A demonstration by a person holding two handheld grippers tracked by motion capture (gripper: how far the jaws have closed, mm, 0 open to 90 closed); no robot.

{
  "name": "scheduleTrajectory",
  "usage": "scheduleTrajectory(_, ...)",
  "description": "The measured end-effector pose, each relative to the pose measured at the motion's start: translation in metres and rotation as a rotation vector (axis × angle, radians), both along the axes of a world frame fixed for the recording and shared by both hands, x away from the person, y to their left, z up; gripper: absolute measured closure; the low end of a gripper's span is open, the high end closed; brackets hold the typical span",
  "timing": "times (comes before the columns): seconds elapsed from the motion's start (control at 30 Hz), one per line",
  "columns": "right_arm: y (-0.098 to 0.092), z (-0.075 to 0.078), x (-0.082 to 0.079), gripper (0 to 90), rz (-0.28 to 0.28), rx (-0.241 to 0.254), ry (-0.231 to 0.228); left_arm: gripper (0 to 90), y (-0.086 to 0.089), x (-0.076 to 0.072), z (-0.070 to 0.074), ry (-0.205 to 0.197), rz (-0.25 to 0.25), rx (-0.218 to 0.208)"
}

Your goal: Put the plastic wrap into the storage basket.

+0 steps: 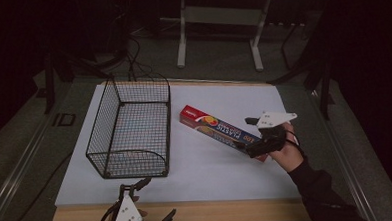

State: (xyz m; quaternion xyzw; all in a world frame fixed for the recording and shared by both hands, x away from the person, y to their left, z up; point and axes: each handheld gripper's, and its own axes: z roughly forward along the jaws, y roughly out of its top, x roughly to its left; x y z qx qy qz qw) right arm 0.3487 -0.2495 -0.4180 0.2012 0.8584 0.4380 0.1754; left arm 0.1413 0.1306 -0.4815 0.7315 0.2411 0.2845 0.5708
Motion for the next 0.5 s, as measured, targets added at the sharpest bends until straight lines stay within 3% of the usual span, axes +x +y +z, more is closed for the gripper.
scheduleTrajectory(0.37, 0.017, -0.008, 0.037, 9.5, -0.015, -0.044, 0.044, 0.2, 0.0, 0.0, 0.0, 0.003, -0.006, -0.002)
scheduleTrajectory(0.43, 0.017, -0.008, 0.037, 9.5, -0.015, -0.044, 0.044, 0.2, 0.0, 0.0, 0.0, 0.002, -0.006, 0.0)
scheduleTrajectory(0.5, 0.023, -0.013, 0.052, 9.5, -0.01, -0.085, 0.083, 0.2, 0.0, 0.0, 0.0, 0.003, -0.009, 0.002)
